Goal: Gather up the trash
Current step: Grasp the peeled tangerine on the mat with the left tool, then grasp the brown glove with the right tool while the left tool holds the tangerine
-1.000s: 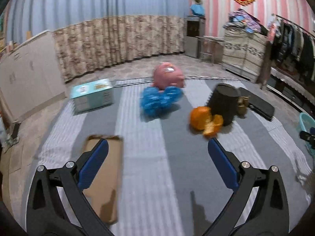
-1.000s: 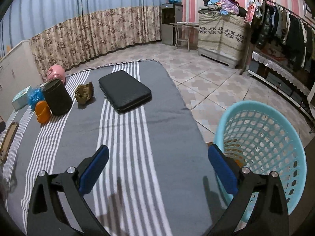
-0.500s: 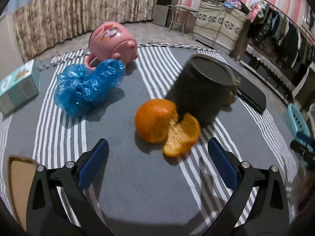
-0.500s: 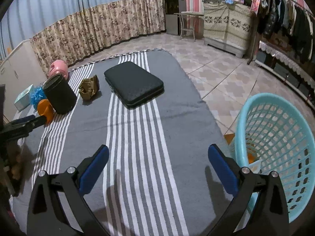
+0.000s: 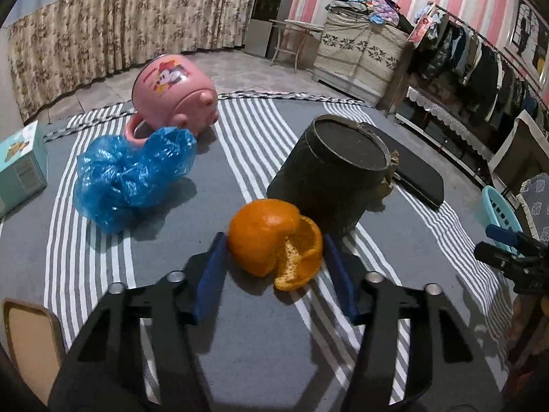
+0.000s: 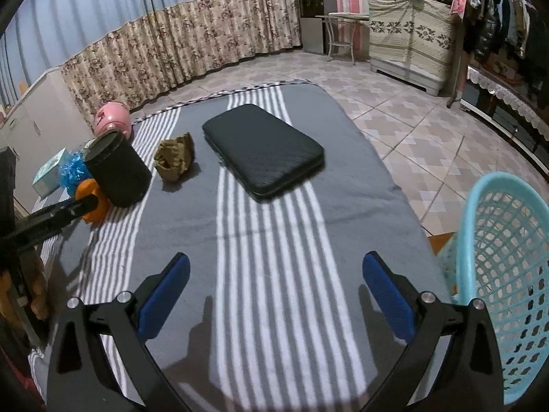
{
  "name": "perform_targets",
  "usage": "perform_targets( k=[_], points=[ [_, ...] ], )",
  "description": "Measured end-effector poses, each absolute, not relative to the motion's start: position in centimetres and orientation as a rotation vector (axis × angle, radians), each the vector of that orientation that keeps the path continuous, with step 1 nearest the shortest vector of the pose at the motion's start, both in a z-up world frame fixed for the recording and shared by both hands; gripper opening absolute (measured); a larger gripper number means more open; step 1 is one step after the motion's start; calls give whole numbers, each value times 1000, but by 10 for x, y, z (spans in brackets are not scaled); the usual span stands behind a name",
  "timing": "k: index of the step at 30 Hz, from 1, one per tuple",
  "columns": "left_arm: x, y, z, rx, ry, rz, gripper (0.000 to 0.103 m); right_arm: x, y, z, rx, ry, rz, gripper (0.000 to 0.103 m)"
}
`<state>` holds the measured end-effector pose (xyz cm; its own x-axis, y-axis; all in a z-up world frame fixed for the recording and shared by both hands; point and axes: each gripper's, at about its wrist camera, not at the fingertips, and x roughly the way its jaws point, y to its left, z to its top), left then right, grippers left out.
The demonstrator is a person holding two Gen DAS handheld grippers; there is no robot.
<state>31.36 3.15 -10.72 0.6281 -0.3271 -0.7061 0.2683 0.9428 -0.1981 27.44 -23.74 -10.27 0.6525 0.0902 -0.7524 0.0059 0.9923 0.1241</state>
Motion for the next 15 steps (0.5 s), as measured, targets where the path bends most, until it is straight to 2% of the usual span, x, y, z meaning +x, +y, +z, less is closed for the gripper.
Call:
perform_targets(
  k=[1,7,15],
  points=[
    [312,33,-106,-87,812,-342,42,276,-234,-102,113,858,47,98],
    [314,43,-104,-121,805,-340,34,289,-212,-99,64,843,50,98],
    [306,79,-91,-157,738,-205,33,316,-185,-94,-14,793,52,98]
  ],
)
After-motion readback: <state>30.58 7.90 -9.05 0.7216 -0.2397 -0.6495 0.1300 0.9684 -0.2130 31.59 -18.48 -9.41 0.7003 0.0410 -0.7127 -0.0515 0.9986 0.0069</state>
